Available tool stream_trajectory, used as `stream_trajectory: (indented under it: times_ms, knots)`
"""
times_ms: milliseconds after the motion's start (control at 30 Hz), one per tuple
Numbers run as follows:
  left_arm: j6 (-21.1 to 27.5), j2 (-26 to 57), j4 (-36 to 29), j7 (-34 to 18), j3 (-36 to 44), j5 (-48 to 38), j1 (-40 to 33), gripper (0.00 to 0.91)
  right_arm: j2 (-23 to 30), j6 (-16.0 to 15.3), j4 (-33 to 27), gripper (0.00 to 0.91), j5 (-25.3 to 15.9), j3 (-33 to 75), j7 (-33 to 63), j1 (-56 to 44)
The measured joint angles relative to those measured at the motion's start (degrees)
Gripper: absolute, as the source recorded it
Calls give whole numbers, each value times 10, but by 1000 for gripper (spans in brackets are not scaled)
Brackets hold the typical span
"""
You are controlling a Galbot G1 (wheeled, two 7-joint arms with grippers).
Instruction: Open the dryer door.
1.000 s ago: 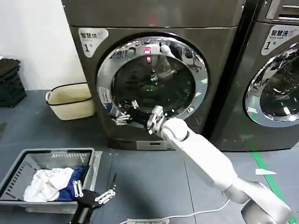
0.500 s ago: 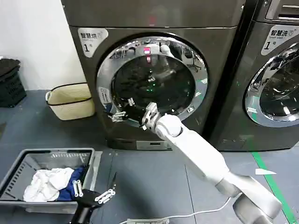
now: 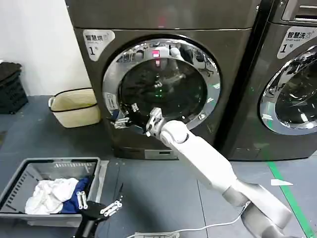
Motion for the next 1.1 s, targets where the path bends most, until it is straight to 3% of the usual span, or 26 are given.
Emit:
stream_trajectory:
  times_ms: [800, 1100]
  knots:
    - [-1, 0, -1, 0, -3, -1, 2, 907, 19, 13, -56, 907, -3, -7, -62, 29]
    - [1, 2, -2, 0, -7, -5, 0, 907, 12, 18, -52, 907, -2, -11, -98, 30]
